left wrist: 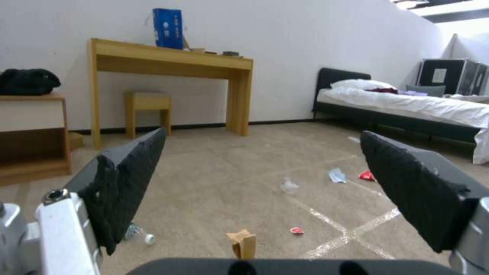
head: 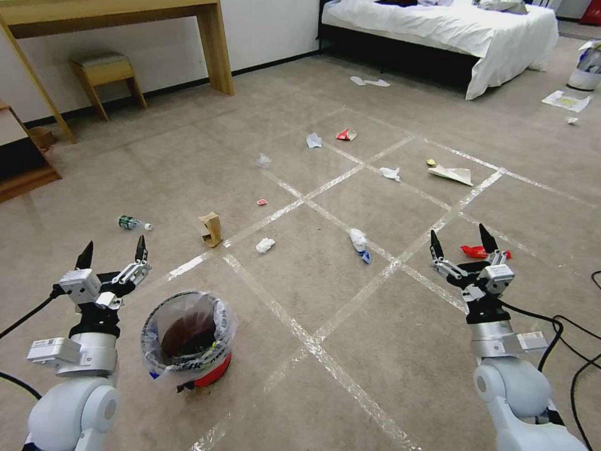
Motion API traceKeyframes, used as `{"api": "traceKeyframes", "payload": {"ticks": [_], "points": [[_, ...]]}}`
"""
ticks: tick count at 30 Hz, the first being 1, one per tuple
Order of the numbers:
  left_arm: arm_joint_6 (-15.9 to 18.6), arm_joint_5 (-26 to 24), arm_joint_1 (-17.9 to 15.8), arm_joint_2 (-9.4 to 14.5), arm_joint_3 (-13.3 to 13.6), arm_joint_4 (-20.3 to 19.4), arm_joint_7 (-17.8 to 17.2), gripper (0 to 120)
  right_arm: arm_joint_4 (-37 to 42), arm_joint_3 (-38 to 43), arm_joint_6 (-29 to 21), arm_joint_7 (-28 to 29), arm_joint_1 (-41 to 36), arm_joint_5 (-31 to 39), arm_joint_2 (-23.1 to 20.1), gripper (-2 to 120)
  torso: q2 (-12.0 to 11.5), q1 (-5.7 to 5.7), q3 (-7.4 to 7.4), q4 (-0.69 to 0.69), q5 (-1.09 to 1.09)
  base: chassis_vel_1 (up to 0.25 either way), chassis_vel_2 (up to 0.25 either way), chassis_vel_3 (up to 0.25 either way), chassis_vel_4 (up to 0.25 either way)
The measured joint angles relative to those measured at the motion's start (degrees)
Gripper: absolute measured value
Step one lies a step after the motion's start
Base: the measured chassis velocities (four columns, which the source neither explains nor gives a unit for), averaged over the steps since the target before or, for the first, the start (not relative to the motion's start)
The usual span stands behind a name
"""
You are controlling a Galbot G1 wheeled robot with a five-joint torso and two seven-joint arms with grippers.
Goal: Pick up the trash bin and place the garbage on the floor into it.
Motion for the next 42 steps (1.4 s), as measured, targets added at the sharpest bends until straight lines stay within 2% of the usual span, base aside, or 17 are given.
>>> {"api": "traceKeyframes", "payload": {"ticks": [21,30,32,33,34,35,36,37,38,39,40,41,42], "points": [[0.2,-0.2,0.6,-0.2,0.0,-0.4,0.1,100,-0.3,0.1,0.7,-0.6,-0.2,-0.6,0.1,100,0.0,0.00,0.00,0.00,0.00,-0.005,0.006,0.005,-0.005],[4.1,-1.0,2.7,1.5,-0.8,-2.6,-1.7,100,-0.4,-0.2,0.6,0.2,-0.2,-0.9,0.3,100,0.0,0.01,0.01,0.01,0.00,-0.047,0.059,0.042,-0.050],[8.1,-2.4,3.5,2.6,-1.0,-4.3,-4.2,100,-0.7,-0.3,1.1,0.2,-0.1,-0.9,0.2,100,0.0,0.00,0.00,0.00,0.00,0.000,0.000,0.000,0.000],[8.1,-2.4,3.5,2.6,-1.0,-4.3,-4.2,100,-0.7,-0.3,1.1,0.2,-0.1,-0.9,0.2,100,0.0,0.00,0.00,0.00,0.00,0.000,0.000,0.000,0.000],[12.1,-4.1,4.3,4.4,-1.5,-6.2,-6.9,100,-0.9,-0.3,1.3,0.1,-0.1,-0.9,0.0,100,0.0,0.00,0.00,0.00,-0.02,0.000,0.000,0.000,0.000],[14.2,-5.2,4.8,5.5,-2.0,-7.3,-8.5,100,-1.0,-0.3,1.4,0.1,0.0,-0.9,-0.1,100,0.0,0.00,0.00,-0.01,0.00,0.000,0.000,0.000,0.000],[17.6,-8.2,5.6,7.9,-3.1,-8.9,-11.3,100,-1.0,-0.3,1.4,0.0,0.1,-0.8,-0.3,100,0.0,0.00,-0.01,0.01,0.00,0.000,0.000,0.000,0.000],[17.6,-8.2,5.6,7.9,-3.1,-8.9,-11.3,100,-1.0,-0.3,1.4,0.0,0.1,-0.8,-0.3,100,0.0,0.00,-0.01,0.01,0.00,0.000,0.000,0.000,0.000],[20.9,-11.9,6.4,10.4,-4.3,-10.2,-14.3,100,-0.9,-0.2,1.4,0.0,0.2,-0.5,-0.5,100,0.0,0.00,0.00,0.01,0.00,0.000,0.000,0.000,0.000],[20.9,-11.9,6.4,10.4,-4.3,-10.2,-14.3,100,-0.9,-0.2,1.4,0.0,0.2,-0.5,-0.5,100,0.0,0.00,0.00,0.01,0.00,0.000,0.000,0.000,0.000],[25.9,-17.7,7.7,14.2,-6.3,-11.5,-18.2,100,-0.6,0.0,1.5,0.0,0.2,0.0,-0.6,100,0.0,0.00,0.00,0.01,-0.01,0.000,0.000,0.000,0.000],[27.8,-20.4,8.3,16.3,-7.3,-11.9,-19.8,100,-0.5,0.1,1.7,0.0,0.2,0.1,-0.7,100,0.0,0.00,0.00,0.02,-0.01,0.000,0.000,0.000,0.000],[32.2,-27.6,10.3,21.5,-9.6,-13.2,-23.7,100,-0.5,0.3,2.2,-0.1,0.0,0.3,-0.7,100,0.0,0.00,0.00,-0.01,0.00,0.000,0.000,0.000,0.000]]}}
